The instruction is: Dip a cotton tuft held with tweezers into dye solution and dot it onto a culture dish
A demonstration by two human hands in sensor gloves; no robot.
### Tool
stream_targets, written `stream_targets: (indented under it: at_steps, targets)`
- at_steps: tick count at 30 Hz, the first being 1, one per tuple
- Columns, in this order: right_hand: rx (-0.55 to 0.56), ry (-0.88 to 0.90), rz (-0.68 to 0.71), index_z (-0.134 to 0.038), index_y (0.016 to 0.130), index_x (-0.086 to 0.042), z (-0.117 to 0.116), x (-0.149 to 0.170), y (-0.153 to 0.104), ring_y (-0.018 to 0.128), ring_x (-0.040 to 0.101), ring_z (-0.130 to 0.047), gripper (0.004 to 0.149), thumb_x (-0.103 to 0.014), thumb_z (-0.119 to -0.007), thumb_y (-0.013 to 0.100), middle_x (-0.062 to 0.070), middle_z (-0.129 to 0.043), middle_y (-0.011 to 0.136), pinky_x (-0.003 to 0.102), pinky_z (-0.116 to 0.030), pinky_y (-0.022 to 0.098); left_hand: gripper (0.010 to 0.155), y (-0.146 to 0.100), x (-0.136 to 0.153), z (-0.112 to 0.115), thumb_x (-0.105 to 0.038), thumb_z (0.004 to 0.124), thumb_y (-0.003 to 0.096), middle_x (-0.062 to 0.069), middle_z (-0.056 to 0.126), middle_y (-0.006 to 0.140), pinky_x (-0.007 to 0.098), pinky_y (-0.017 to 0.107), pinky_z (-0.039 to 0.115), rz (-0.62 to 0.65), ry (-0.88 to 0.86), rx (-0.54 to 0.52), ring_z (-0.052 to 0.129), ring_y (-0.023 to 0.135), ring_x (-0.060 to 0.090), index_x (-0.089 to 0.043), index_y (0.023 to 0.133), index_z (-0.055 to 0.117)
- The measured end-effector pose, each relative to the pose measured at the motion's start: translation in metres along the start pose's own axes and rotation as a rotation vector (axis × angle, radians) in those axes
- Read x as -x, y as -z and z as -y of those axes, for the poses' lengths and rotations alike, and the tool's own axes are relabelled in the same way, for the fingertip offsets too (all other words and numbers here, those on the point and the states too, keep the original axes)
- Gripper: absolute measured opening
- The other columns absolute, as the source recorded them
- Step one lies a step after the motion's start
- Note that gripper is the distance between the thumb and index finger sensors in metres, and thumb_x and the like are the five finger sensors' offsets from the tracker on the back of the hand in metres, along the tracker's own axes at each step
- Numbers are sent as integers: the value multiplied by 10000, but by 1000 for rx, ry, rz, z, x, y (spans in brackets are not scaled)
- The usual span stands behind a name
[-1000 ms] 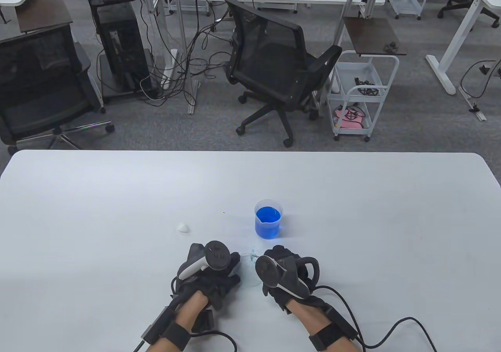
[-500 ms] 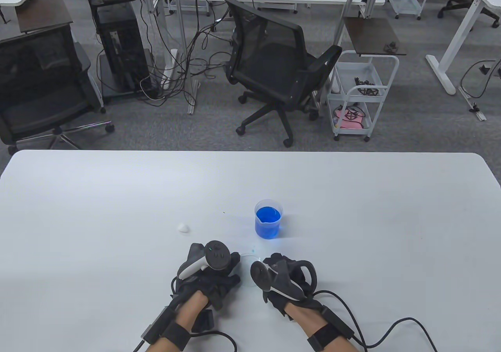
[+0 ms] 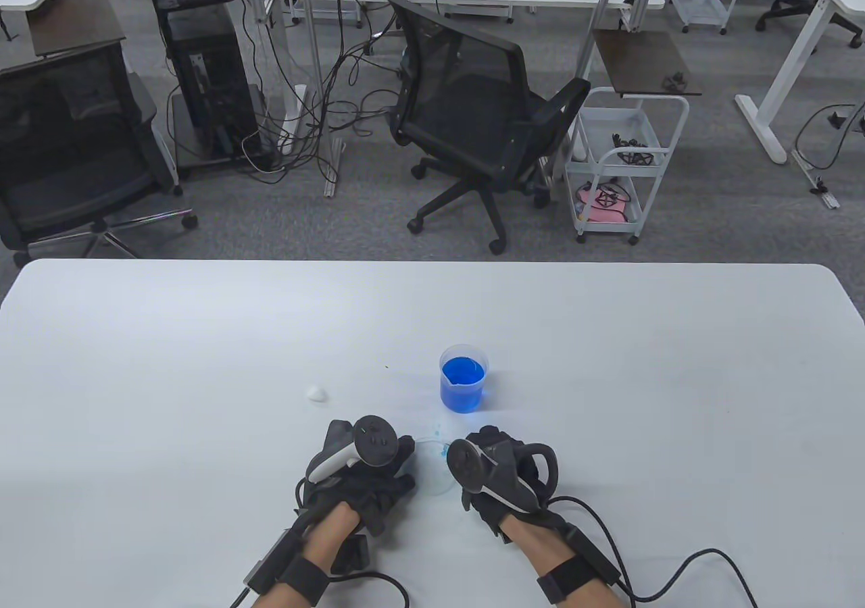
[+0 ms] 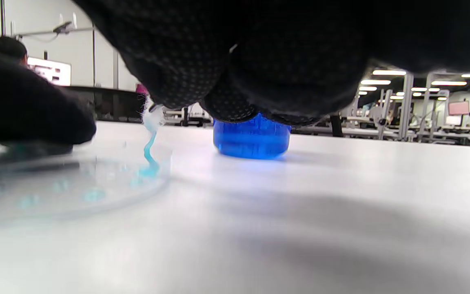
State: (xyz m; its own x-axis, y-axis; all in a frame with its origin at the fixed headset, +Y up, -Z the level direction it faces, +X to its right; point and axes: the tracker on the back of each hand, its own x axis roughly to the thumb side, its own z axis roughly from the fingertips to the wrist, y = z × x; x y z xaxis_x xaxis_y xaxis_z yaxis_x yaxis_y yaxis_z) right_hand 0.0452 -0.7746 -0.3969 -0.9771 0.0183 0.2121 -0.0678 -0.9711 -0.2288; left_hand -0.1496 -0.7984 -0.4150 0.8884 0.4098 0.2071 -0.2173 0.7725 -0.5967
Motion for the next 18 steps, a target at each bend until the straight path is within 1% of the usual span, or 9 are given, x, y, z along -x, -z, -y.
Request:
stream_targets:
  at_steps: [5,10,14,18]
  targets:
    - [-45,-33,20,-1027,558,-31,-11,-5,0,241,158,-996,402,-298,-907,283,224,-1017,581,335,-914,120,675,0,0,0,-390,642,640,259,78,1201,769,657,156,0,0,0,67,1034,537,-264,1151,219]
    - [-27,-22,14,-1026,560,-30,-8,-4,0,238,158,-996,404,-297,-908,281,226,-1017,581,337,-913,118,674,0,0,0,-391,641,640,257,78,1202,769,658,156,0,0,0,68,1034,539,-264,1150,221]
    - [5,1,-2,-1025,562,-30,5,0,-1,238,159,-996,406,-297,-907,281,227,-1014,585,337,-913,119,674,0,0,0,-390,641,640,257,75,1202,770,658,156,0,0,0,68,1035,538,-265,1150,219]
    - [58,37,-11,-1024,563,-29,23,5,-7,237,159,-996,407,-297,-908,279,229,-1012,587,337,-913,118,675,0,0,0,-390,642,639,258,77,1202,770,656,156,0,0,0,68,1034,540,-264,1151,220]
